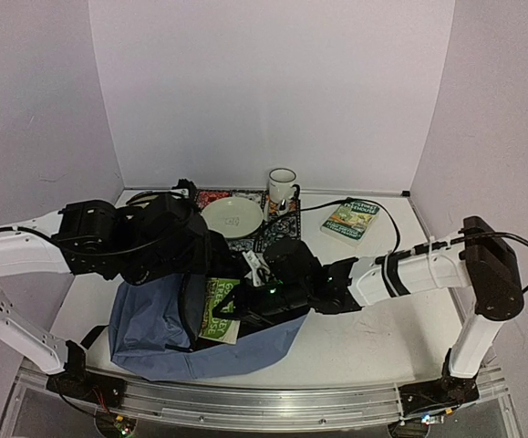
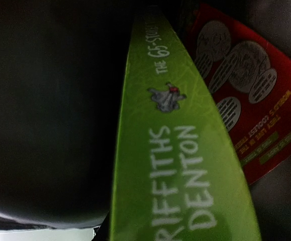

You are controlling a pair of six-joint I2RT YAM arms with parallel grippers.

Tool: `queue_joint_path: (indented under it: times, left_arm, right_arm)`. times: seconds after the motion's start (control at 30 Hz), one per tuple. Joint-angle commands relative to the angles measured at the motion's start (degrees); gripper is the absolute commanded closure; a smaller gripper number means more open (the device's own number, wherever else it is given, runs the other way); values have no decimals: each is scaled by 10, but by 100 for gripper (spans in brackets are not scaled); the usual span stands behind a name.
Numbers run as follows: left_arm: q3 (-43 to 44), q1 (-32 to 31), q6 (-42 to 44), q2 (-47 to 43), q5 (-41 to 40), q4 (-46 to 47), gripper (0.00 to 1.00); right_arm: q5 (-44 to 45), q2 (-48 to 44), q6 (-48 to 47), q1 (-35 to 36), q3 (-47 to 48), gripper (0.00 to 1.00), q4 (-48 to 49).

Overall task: Pack the student bag
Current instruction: Place the book on the book.

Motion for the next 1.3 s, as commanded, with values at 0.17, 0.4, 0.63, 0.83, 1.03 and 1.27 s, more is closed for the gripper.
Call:
queue_joint_path:
  times: [0.17, 0.4, 0.63, 0.83, 1.03, 1.27]
  left_arm:
    - [-1, 0, -17, -42, -3, 48, 100]
    - [-26, 0, -30, -61, 36, 57, 100]
    - [-67, 0, -44, -101, 23, 57, 100]
    - [-92, 0, -52, -124, 4, 55, 100]
    - [-95, 0, -47, -122, 2, 53, 100]
    - [-95, 2, -42, -108, 2, 29, 100]
  right_arm:
    - [37, 40, -13, 13, 85, 100, 37]
    - [72, 104, -9, 15, 157, 95, 28]
    - [89, 121, -48, 20, 180, 61, -40]
    - [120, 80, -90, 20, 149, 37, -106]
    - [123, 51, -125, 20, 135, 29, -164]
    - [137, 27, -167, 20, 124, 26, -215]
